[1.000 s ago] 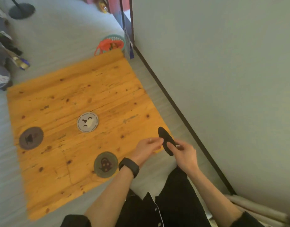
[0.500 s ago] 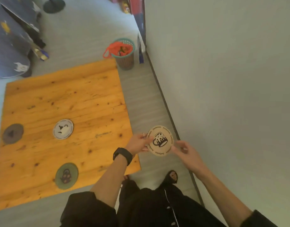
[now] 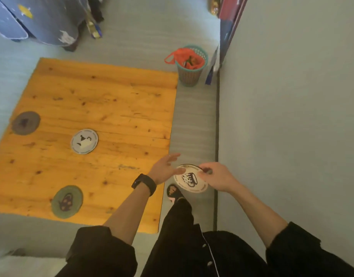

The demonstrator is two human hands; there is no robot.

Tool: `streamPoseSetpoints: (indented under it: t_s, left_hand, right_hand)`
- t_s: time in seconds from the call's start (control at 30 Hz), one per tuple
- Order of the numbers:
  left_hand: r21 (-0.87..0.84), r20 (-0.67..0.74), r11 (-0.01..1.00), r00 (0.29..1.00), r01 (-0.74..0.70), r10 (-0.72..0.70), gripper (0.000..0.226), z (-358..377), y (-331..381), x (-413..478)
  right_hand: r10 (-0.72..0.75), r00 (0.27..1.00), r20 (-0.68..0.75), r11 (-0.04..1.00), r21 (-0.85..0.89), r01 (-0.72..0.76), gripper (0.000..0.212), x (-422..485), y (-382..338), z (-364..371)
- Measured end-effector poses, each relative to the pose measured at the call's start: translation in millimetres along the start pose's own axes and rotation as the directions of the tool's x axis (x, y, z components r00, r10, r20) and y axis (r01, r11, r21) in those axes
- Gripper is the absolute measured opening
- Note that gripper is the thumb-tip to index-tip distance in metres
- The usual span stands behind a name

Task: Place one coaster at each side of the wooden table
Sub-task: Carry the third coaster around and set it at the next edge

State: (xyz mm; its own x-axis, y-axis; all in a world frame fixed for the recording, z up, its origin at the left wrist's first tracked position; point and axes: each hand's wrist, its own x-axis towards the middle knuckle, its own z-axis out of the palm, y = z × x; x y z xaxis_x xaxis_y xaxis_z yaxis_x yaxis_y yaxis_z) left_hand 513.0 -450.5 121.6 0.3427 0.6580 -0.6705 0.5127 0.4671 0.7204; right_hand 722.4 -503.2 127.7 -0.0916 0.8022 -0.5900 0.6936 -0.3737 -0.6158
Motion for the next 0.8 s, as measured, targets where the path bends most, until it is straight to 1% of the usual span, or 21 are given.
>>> streamPoseSetpoints:
  t_s: [0.07, 0.1, 0.13, 0.17, 0.2, 0.23, 0.27, 0.3, 0.33, 0.37, 0.4, 0.43, 0.53, 0.57, 0.67, 0.73, 0.8]
  left_hand:
    - [0.167, -0.011, 0.981, 0.995, -0.093, 0.096, 0.039, -12, 16, 14]
    - [0.25, -0.04, 0.961, 0.991, -0.116, 0.13, 0.031, -19, 23, 21]
    - [0.273, -0.087, 0.955, 0.986, -0.114, 0.143, 0.028, -28, 29, 25]
    - [0.221, -0.141, 0.972, 0.983, -0.081, 0.114, 0.028, -37, 31, 30]
    - [0.089, -0.183, 0.995, 0.981, -0.046, 0.062, 0.028, -46, 30, 32]
    - [-0.097, -0.22, 0.995, 0.976, -0.027, 0.005, 0.03, -53, 27, 32]
    - [-0.308, -0.256, 0.951, 0.965, -0.019, -0.064, 0.034, -60, 23, 31]
    - [-0.508, -0.283, 0.861, 0.949, -0.024, -0.141, 0.037, -65, 20, 29]
    - [-0.67, -0.295, 0.741, 0.932, -0.043, -0.212, 0.037, -70, 17, 26]
    - [-0.773, -0.306, 0.63, 0.913, -0.073, -0.269, 0.034, -74, 14, 23]
    - [-0.827, -0.314, 0.555, 0.896, -0.095, -0.314, 0.029, -77, 10, 21]
    - [-0.856, -0.314, 0.506, 0.884, -0.105, -0.347, 0.024, -78, 7, 21]
    - [-0.892, -0.312, 0.439, 0.848, -0.107, -0.429, 0.012, -85, 2, 28]
    - [-0.897, -0.314, 0.43, 0.83, -0.1, -0.462, 0.014, -88, 1, 32]
    - [-0.909, -0.318, 0.409, 0.772, -0.082, -0.55, 0.026, -97, 3, 51]
    - [-0.925, -0.306, 0.373, 0.732, -0.077, -0.609, 0.026, -98, 5, 65]
    - [-0.95, -0.27, 0.304, 0.692, -0.076, -0.669, 0.022, -92, 10, 83]
  right_hand:
    - [-0.07, 0.994, 0.088, 0.989, -0.127, 0.081, 0.013, 28, -22, -22]
    - [-0.097, 0.99, 0.102, 0.982, -0.153, 0.112, 0.011, 42, -33, -32]
    - [-0.115, 0.988, 0.099, 0.979, -0.156, 0.13, 0.01, 56, -44, -41]
    - [-0.121, 0.99, 0.076, 0.984, -0.125, 0.13, 0.011, 69, -53, -50]
    - [-0.114, 0.993, 0.044, 0.991, -0.065, 0.117, 0.014, 80, -62, -56]
    - [-0.094, 0.995, 0.023, 0.995, 0.011, 0.094, 0.018, 90, -71, -61]
    - [-0.069, 0.997, 0.022, 0.994, 0.088, 0.066, 0.023, 100, -78, -64]
    - [-0.037, 0.999, 0.036, 0.988, 0.152, 0.031, 0.027, 109, -86, -65]
    - [-0.01, 0.998, 0.058, 0.979, 0.206, -0.002, 0.029, 119, -93, -64]
    - [0.001, 0.997, 0.081, 0.967, 0.253, -0.022, 0.029, 128, -100, -63]
    - [-0.004, 0.995, 0.099, 0.957, 0.287, -0.025, 0.028, 137, -106, -60]
    - [-0.014, 0.994, 0.111, 0.952, 0.305, -0.021, 0.026, 146, -112, -57]
    - [-0.064, 0.985, 0.163, 0.964, 0.265, 0.019, 0.01, 181, -129, -49]
    - [-0.093, 0.978, 0.185, 0.973, 0.223, 0.051, 0.004, 195, -135, -47]
    - [-0.196, 0.935, 0.296, 0.98, 0.04, 0.193, 0.006, 241, -145, -45]
    - [-0.216, 0.901, 0.377, 0.963, -0.068, 0.26, 0.011, 270, -148, -47]
    - [-0.216, 0.864, 0.455, 0.933, -0.165, 0.32, 0.015, 295, -150, -52]
